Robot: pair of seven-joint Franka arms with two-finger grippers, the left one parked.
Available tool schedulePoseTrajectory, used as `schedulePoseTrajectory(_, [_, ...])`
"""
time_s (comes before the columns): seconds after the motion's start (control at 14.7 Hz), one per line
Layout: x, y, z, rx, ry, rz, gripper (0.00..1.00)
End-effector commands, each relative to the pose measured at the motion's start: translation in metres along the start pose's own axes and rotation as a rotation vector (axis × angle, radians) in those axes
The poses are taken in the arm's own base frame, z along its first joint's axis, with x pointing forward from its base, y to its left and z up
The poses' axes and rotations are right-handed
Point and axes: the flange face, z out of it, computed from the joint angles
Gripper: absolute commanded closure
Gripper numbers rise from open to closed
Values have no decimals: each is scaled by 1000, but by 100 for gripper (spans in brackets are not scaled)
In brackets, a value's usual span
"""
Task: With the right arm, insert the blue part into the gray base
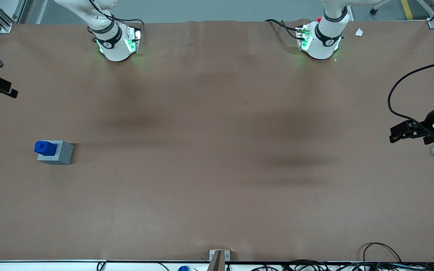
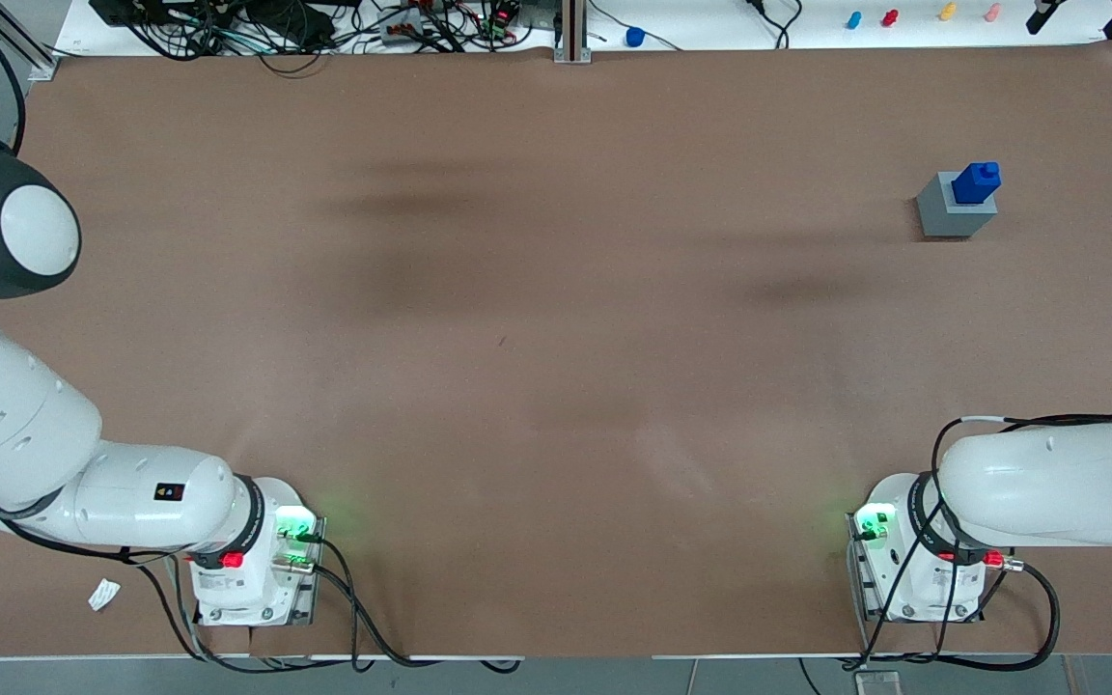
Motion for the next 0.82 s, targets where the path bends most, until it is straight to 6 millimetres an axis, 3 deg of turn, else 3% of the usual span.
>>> schedulePoseTrajectory(0.0, [-20, -17, -1, 17, 16, -13, 0])
schedulePoseTrajectory(0.54, [-31, -50, 7, 12, 32, -70, 0])
schedulePoseTrajectory(0.75, [-29, -46, 0, 3, 42, -65, 0])
